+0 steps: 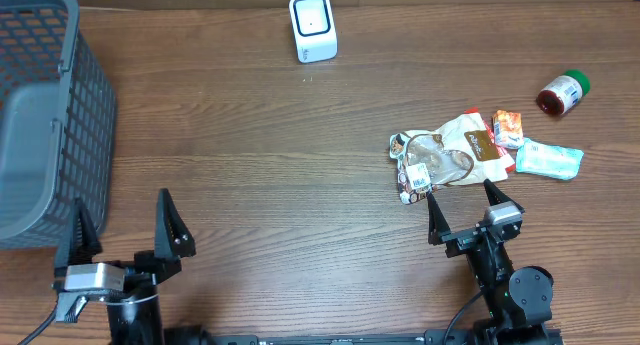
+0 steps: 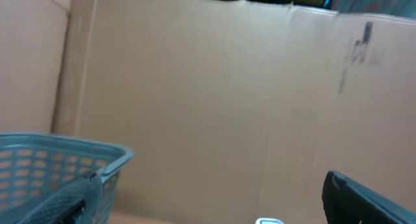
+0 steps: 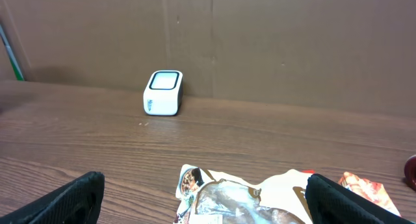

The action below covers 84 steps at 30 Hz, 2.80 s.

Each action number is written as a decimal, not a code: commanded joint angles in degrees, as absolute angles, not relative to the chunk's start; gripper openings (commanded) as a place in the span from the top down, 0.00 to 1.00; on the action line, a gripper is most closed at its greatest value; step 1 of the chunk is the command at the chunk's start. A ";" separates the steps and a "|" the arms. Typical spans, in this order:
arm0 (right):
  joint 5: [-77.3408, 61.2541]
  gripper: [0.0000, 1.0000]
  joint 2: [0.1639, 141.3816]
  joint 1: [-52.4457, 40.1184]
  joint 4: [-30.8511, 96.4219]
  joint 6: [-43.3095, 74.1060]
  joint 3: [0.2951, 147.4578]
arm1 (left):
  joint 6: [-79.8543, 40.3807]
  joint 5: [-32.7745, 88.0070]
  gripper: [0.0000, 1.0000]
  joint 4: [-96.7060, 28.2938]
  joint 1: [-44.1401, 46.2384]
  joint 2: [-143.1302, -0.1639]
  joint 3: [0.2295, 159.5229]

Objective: Scan the item barcode

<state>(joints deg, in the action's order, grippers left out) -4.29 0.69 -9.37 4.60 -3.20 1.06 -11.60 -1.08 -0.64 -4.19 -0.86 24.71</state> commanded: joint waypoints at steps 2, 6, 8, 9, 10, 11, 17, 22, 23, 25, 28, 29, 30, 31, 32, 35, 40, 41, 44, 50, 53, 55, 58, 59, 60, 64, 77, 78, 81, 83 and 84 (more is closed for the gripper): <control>-4.60 0.00 0.16 -9.15 4.40 -3.49 0.45 | -14.26 -0.51 0.00 2.22 -2.48 -0.23 18.50; -4.60 0.00 0.16 -9.15 4.43 -3.49 0.45 | -19.57 -0.95 0.00 4.58 -2.44 -0.23 11.99; -4.60 0.00 0.16 -9.15 4.40 -3.49 0.45 | -25.54 -2.59 0.01 5.74 -2.44 -0.23 8.67; -4.60 0.00 0.16 -9.15 4.40 -3.49 0.45 | -28.80 -3.73 0.00 6.28 -2.44 -0.21 7.01; -4.60 0.00 0.16 -9.15 4.40 -3.49 0.45 | -31.24 -4.73 0.00 6.63 -2.44 -0.21 5.72; -4.60 0.00 0.16 -9.15 4.40 -3.49 0.45 | -34.13 -6.11 0.00 6.79 -2.42 -0.21 4.29; -4.60 0.00 0.16 -9.15 4.40 -3.49 0.45 | -34.04 -7.66 0.00 4.21 -2.33 -0.21 0.27; -4.60 0.00 0.16 -9.15 4.43 -3.49 0.45 | -23.42 -6.15 0.00 -2.48 -2.20 -0.21 0.27; -4.60 0.00 0.16 -9.15 4.40 -3.49 0.45 | -20.49 -5.56 0.01 -3.44 -2.20 -0.21 0.27; -4.60 0.00 0.16 -9.15 4.40 -3.49 0.45 | -9.56 -2.79 0.00 -4.10 -2.20 -0.21 0.27; -4.60 0.00 0.16 -9.15 4.40 -3.49 0.45 | -2.90 -0.95 0.00 -4.32 -2.20 -0.21 0.27; -4.60 0.00 0.16 -9.15 4.40 -3.49 0.45 | -1.19 -0.19 0.00 -4.40 -2.20 -0.21 0.27; -4.60 0.00 0.16 -9.15 4.43 -3.49 0.45 | -0.23 0.10 0.00 -4.43 -2.20 -0.21 0.27; -4.60 0.00 0.16 -9.15 4.40 -3.49 0.45 | -0.14 0.05 0.00 -4.45 -2.20 -0.21 0.27; -4.58 0.00 0.16 -9.15 4.40 -3.49 0.45 | -0.23 0.05 0.00 -4.43 -2.20 -0.21 0.27; -4.60 0.00 0.16 -9.15 4.40 -3.49 0.45 | -0.19 -0.16 0.00 -4.40 -2.20 -0.21 0.27; -4.60 0.00 0.16 -9.15 4.40 -3.49 0.45 | -0.19 -0.16 0.00 -4.43 -2.26 -0.21 0.27; -4.60 0.00 0.16 -9.15 4.40 -3.49 0.45 | -0.19 -0.19 0.00 -4.43 -2.26 -0.23 0.27; -4.60 0.00 0.16 -9.15 4.40 -3.49 0.45 | -0.19 -0.19 0.00 -4.43 -2.26 -0.25 0.27; -4.60 0.00 0.16 -9.15 4.40 -3.49 0.45 | -0.19 -0.19 0.00 -4.43 -2.26 -0.25 0.27; -4.60 0.00 0.16 -9.15 4.40 -3.49 0.45 | -0.19 -0.19 0.00 -4.43 -2.26 -0.25 0.27; -4.60 0.00 0.16 -9.15 4.43 -3.49 0.45 | -0.19 -0.19 0.00 -4.43 -2.26 -0.25 0.27; -4.60 0.00 0.16 -9.15 4.40 -3.49 0.45 | -0.19 -0.19 0.00 -4.40 -2.26 -0.25 0.27; -4.60 0.00 0.16 -9.15 4.43 -3.49 0.45 | -0.19 -0.19 0.00 -4.43 -2.26 -0.25 0.27; -4.60 0.00 0.16 -9.15 4.40 -3.49 0.45 | -0.19 -0.19 0.00 -4.43 -2.26 -0.25 0.27; -4.60 0.00 0.16 -9.15 4.40 -3.49 0.45 | -0.19 -0.19 0.00 -4.43 -2.26 -0.25 0.27; -4.60 0.00 0.16 -9.15 4.40 -3.49 0.45 | -0.16 -0.19 0.00 -4.43 -2.26 -0.25 0.27; -4.60 0.00 0.16 -9.15 4.40 -3.49 0.45 | -0.16 -0.19 0.00 -4.43 -2.26 -0.25 0.27; -4.60 0.00 0.16 -9.15 4.40 -3.49 0.45 | -0.19 -0.16 0.00 -4.40 -2.26 -0.25 0.27; -4.60 0.00 0.16 -9.15 4.40 -3.49 0.45 | -0.16 -0.19 0.00 -4.43 -2.26 -0.25 0.27; -4.60 0.00 0.16 -9.15 4.40 -3.49 0.45 | -0.19 -0.16 0.00 -4.43 -2.26 -0.25 0.27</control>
<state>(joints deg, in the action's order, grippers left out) -4.27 0.69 -9.37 4.60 -3.20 1.06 -1.26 -1.04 -4.49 -2.59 -0.86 0.51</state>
